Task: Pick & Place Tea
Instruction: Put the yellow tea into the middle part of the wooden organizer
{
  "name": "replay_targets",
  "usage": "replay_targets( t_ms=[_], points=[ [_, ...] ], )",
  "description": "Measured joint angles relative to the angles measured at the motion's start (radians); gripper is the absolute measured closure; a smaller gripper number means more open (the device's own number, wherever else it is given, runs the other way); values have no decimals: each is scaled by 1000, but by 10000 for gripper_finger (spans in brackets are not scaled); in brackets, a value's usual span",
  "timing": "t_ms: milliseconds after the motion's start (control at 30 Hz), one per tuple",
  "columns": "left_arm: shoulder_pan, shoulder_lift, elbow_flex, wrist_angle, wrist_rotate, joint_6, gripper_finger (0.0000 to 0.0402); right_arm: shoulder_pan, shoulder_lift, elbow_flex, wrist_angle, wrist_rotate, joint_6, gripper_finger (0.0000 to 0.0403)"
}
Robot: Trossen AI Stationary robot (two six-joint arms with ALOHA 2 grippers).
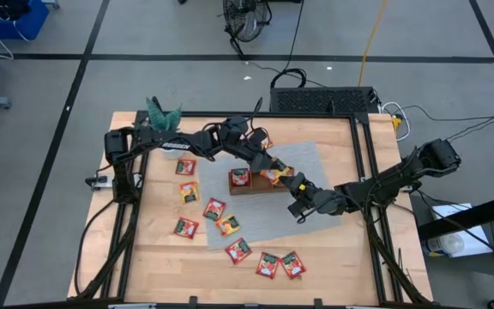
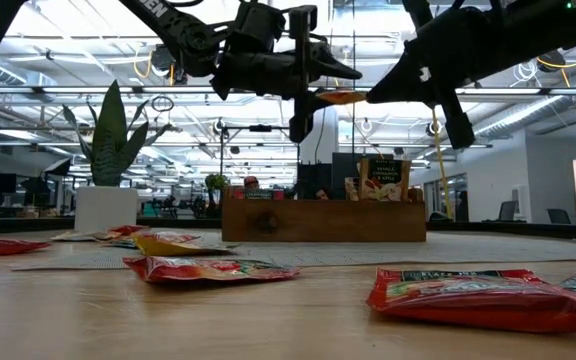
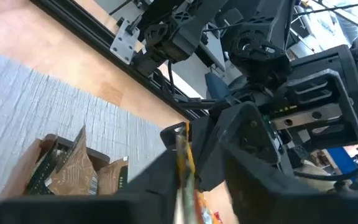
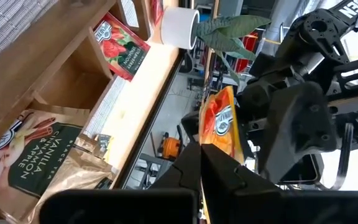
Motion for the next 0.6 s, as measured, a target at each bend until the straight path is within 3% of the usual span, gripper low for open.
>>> replay_targets(
  t_ms=[167,300,400,600],
  points=[
    [0,0,0,1,-2,115,388,0,0,0,-1,0,37,403],
    [-2,-3,0,24,-3,279,396,2,0,0,-6,10,222,403],
    [-11,-25,-1,22,-17,442,397,5,-9,1,-7,83,428,403],
    [-59,-82,-2,-123,-216,760,399,16,-28,-36,-27,280,623,403]
  ],
)
